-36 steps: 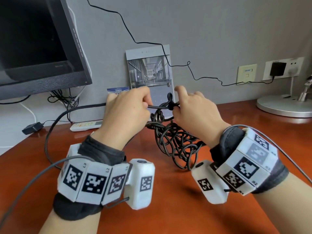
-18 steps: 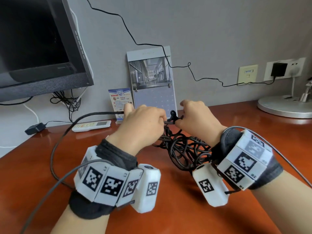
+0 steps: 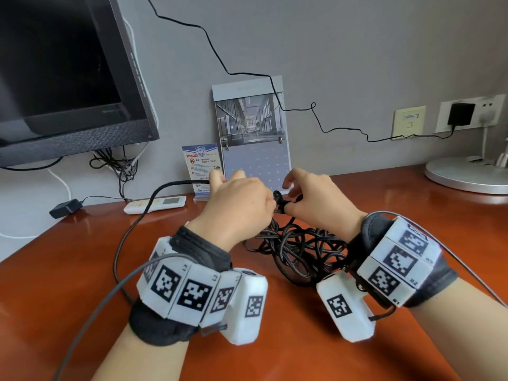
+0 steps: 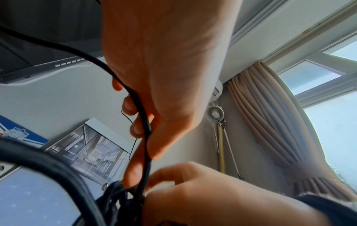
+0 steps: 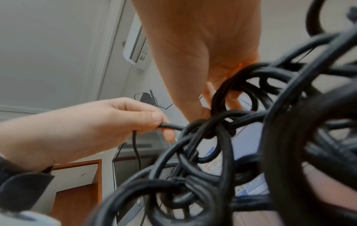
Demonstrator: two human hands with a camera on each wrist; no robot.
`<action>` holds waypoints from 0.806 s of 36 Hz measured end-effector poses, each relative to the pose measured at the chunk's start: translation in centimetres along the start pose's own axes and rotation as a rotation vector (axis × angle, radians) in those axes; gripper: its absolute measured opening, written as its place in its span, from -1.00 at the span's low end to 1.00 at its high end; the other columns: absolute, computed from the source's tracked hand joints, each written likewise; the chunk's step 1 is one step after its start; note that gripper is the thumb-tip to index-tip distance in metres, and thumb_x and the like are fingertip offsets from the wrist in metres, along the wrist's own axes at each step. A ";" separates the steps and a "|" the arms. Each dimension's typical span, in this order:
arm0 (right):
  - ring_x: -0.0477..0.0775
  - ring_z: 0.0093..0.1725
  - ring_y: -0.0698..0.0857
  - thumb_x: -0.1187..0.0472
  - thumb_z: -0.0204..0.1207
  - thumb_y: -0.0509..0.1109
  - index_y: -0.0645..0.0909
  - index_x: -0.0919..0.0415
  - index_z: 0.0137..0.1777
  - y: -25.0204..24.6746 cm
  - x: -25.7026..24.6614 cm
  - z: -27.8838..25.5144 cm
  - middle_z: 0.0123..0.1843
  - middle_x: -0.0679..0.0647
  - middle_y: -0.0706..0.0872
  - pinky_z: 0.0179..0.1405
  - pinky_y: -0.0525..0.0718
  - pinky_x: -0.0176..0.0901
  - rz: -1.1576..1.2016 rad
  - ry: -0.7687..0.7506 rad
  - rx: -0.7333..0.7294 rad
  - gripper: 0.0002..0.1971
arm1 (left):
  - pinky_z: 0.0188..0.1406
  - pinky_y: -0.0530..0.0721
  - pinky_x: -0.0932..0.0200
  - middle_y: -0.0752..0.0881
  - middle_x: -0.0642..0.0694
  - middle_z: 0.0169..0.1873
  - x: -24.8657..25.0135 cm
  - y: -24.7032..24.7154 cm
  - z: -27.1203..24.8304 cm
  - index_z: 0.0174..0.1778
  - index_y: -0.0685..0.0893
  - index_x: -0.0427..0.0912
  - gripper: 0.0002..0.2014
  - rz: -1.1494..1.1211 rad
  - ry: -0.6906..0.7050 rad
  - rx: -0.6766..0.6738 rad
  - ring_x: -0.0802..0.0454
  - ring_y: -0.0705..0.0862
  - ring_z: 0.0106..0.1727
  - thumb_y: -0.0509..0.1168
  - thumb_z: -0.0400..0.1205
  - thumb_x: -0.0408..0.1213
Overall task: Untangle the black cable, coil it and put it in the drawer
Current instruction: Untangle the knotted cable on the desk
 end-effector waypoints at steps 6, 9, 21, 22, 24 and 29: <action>0.11 -0.07 0.67 0.08 0.50 0.39 0.58 0.19 0.30 0.1 0.1 0.2 0.09 0.14 0.74 -0.18 0.53 -0.23 0.017 0.033 -0.079 -0.61 | 0.19 0.08 -0.03 0.40 0.08 -0.12 -0.4 -1.0 -0.1 -0.06 0.74 0.03 -0.71 0.087 0.049 0.146 0.01 0.31 0.18 0.08 0.74 -0.21; 0.12 0.04 0.69 0.07 0.49 0.40 0.60 0.23 0.32 -0.2 0.4 0.3 0.11 0.16 0.74 -0.11 0.57 -0.23 0.058 0.085 -0.091 -0.57 | 0.35 0.04 -0.10 0.38 0.10 -0.10 -0.8 -1.2 0.0 -0.09 0.73 0.05 -0.74 0.077 0.040 0.203 0.02 0.31 0.23 0.12 0.72 -0.20; -0.01 -0.54 0.30 0.16 0.55 0.33 0.43 0.05 -0.50 -0.8 -0.9 0.0 -0.55 0.01 0.38 -0.71 0.25 -0.41 0.087 0.012 -0.153 -0.64 | 0.39 0.23 -0.13 0.52 0.07 -0.05 -0.8 -2.0 0.2 -0.09 0.53 -0.01 -0.80 -0.018 0.034 0.262 -0.06 0.42 0.18 0.02 0.75 -0.23; 0.01 -0.53 0.30 0.17 0.54 0.32 0.42 0.11 -0.51 -0.6 -0.9 -0.1 -0.54 0.03 0.38 -0.71 0.22 -0.38 0.054 0.014 -0.169 -0.64 | 0.38 0.22 -0.12 0.56 0.06 -0.02 -0.4 -1.9 0.1 -0.03 0.56 -0.02 -0.79 0.005 0.050 0.247 -0.06 0.41 0.20 0.01 0.76 -0.21; 0.07 -0.49 0.34 0.21 0.52 0.30 0.43 0.24 -0.44 0.0 -0.9 -0.2 -0.51 0.08 0.40 -0.66 0.23 -0.32 -0.041 0.027 -0.180 -0.70 | 0.47 0.13 -0.20 0.58 0.05 0.04 0.3 -1.6 0.1 0.09 0.60 -0.04 -0.75 0.088 0.083 0.194 -0.05 0.40 0.26 0.00 0.77 -0.16; 0.24 -0.30 0.48 0.20 0.54 0.25 0.62 0.29 -0.07 0.8 -1.0 -0.3 -0.35 0.12 0.47 -0.48 0.34 -0.18 -0.142 0.061 -0.127 -0.82 | 0.49 0.13 -0.19 0.58 0.04 0.03 0.5 -1.6 0.0 0.10 0.63 -0.02 -0.71 0.182 0.109 0.190 -0.02 0.45 0.26 -0.01 0.76 -0.13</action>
Point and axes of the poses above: each hand's wrist, its own z-axis towards the middle knuckle, its own y-axis out of the palm, x = y × z, the point moved 4 cm from there along z, towards the middle knuckle
